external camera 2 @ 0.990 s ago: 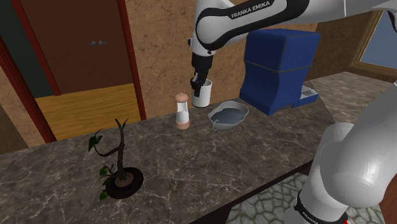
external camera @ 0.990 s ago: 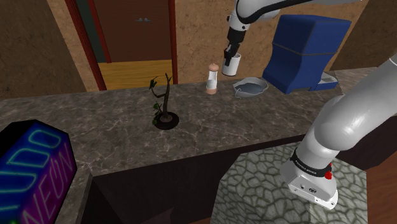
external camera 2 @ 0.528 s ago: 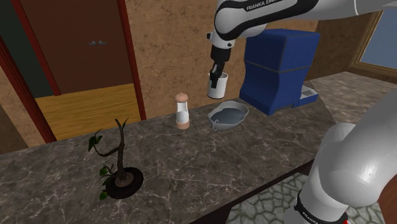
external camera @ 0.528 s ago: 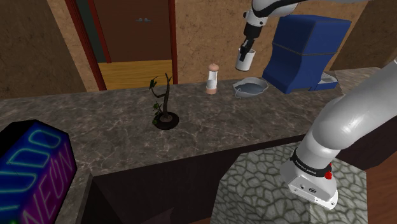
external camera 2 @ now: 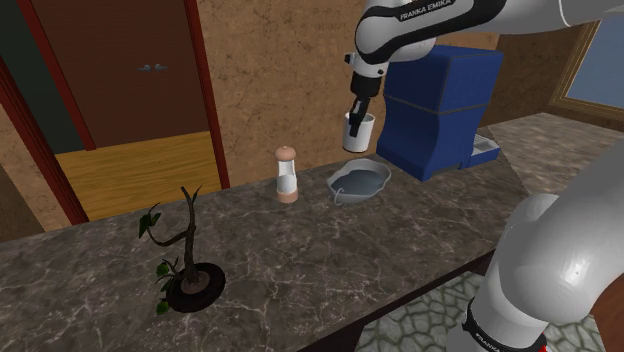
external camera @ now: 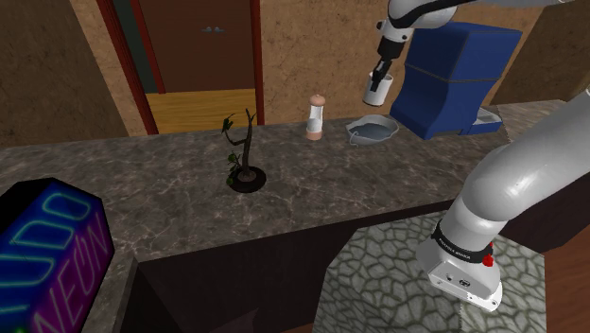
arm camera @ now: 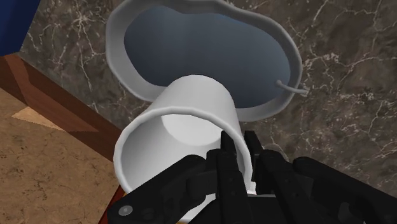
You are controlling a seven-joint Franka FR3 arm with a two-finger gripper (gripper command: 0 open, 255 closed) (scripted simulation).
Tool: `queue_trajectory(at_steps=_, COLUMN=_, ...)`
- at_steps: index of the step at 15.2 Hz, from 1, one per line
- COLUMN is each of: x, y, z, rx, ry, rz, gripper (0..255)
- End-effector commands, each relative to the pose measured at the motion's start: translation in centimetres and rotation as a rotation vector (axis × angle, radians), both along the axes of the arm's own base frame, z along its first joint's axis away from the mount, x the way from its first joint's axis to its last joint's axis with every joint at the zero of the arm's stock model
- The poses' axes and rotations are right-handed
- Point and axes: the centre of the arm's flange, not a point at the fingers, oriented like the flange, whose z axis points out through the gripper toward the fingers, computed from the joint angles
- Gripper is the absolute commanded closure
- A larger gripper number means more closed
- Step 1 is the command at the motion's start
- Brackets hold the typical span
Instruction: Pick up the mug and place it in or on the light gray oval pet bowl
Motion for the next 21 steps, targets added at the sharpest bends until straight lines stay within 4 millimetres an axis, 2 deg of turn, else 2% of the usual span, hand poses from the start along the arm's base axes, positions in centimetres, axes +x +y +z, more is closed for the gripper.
queue_trajectory(at_steps=1, x=0.0, y=-0.1, z=-1.0, rx=0.0, ry=-0.001, rz=0.0, gripper=255)
queue_trajectory(at_steps=14, x=0.0, y=-0.1, z=-7.9, rx=0.0, ry=-0.001, rz=0.0, gripper=255)
queue_trajectory(at_steps=21, x=0.0, y=-0.1, z=-7.9, rx=0.0, ry=-0.001, rz=0.0, gripper=255)
